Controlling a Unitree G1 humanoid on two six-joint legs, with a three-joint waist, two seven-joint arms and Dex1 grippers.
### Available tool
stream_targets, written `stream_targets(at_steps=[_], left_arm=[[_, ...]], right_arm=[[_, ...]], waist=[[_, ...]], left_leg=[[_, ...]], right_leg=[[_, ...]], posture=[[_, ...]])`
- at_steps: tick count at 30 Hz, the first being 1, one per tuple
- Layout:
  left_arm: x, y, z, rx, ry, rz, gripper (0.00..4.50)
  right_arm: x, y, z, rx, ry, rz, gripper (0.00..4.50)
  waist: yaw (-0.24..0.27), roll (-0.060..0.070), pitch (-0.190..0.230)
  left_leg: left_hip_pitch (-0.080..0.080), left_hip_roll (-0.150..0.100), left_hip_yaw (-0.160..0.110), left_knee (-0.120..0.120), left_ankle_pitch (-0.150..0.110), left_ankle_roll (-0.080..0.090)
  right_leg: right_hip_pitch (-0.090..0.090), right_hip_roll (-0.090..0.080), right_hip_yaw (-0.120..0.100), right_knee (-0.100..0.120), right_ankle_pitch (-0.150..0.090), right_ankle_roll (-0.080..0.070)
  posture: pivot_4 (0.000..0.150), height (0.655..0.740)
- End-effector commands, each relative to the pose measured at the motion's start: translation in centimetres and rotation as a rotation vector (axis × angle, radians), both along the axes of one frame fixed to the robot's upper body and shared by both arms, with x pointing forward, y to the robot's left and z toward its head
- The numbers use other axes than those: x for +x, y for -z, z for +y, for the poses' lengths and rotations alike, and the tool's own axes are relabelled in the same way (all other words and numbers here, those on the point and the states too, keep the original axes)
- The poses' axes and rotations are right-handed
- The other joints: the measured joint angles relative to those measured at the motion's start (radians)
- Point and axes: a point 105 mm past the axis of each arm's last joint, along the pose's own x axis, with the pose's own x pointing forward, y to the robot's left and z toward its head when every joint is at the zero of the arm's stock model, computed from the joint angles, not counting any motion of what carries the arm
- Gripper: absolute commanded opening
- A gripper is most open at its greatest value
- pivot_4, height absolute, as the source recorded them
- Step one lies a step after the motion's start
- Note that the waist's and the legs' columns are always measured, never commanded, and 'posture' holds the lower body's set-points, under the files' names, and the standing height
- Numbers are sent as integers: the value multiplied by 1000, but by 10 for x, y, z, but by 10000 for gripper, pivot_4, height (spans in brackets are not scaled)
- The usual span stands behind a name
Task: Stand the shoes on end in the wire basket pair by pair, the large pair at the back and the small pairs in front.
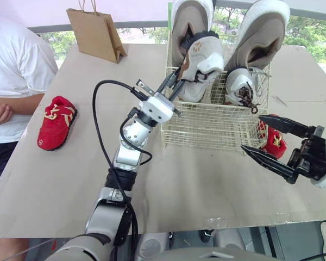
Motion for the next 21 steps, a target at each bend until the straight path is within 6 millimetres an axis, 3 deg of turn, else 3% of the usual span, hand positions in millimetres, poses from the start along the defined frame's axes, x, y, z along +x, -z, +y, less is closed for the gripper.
stream_targets(at_steps=[1,8,16,21], left_arm=[[-4,20,5,28,34,128,4587],[-21,6,25,-34,104,330,35161],[-31,-3,33,-33,186,523,35161],[-53,6,38,-45,300,658,35161]], right_arm=[[-5,-8,1,-7,2,-41,34866],[-2,-5,1,5,-13,-19,34866],[6,0,4,15,-51,1,34866],[12,7,-4,11,-1,47,34866]], waist=[[-1,1,-2],[-3,2,-4],[-4,2,-3],[-7,2,-3]], left_leg=[[3,0,0,0,0,0],[7,2,0,0,0,-1],[6,3,0,0,0,0],[7,4,0,0,0,0]], right_leg=[[2,0,0,0,0,0],[6,-4,0,0,-5,0],[5,1,0,-1,-6,0],[5,2,1,-1,-6,0]], posture=[[1500,7400],[1500,7400],[1500,7400],[1500,7400]])
